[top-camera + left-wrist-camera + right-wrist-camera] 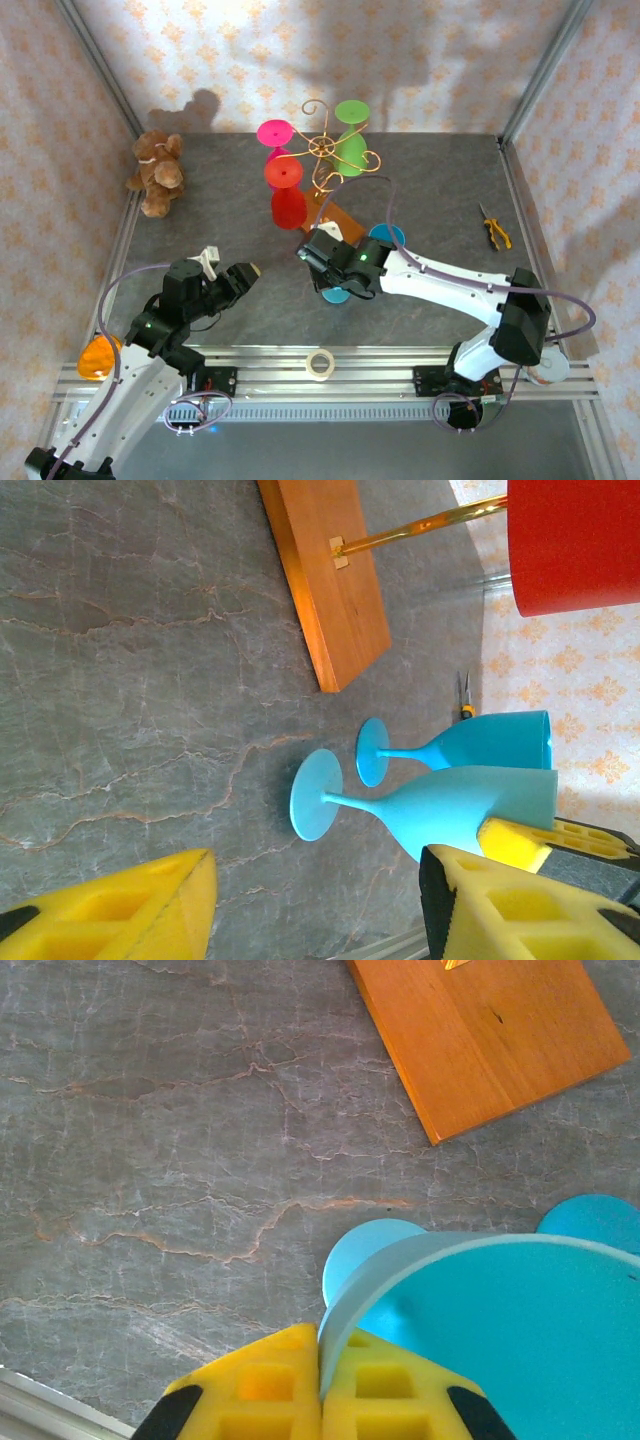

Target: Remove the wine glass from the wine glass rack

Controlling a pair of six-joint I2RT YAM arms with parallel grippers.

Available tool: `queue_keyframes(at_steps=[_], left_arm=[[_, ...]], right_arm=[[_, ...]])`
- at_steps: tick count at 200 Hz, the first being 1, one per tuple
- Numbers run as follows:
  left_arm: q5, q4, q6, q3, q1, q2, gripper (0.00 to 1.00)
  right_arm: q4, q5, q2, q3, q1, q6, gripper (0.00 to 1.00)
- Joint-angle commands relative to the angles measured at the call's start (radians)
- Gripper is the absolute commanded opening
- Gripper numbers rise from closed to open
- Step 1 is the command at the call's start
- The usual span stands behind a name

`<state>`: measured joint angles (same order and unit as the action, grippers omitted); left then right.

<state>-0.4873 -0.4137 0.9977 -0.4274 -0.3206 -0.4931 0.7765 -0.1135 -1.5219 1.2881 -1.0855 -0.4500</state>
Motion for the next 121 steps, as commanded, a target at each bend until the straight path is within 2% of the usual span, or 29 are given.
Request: queue_keyframes(at_steps=[1, 45, 121], left_arm=[[0.032, -0.014, -0.019, -0.025, 0.004, 0.008, 0.56], [0.033, -0.016, -0.020, -0.024, 0.004, 0.008, 0.56], [0.035, -0.022, -0.025, -0.029, 0.005, 0.008, 0.56]], right_arm=[[-0.011, -0.044, -0.020, -0.003, 0.006, -0.015, 0.00], [-0.012, -0.046, -0.027, -0.003, 0.007, -0.019, 0.01], [-0.006, -0.049, -0.043, 0.012, 0.006, -0.022, 0.13]])
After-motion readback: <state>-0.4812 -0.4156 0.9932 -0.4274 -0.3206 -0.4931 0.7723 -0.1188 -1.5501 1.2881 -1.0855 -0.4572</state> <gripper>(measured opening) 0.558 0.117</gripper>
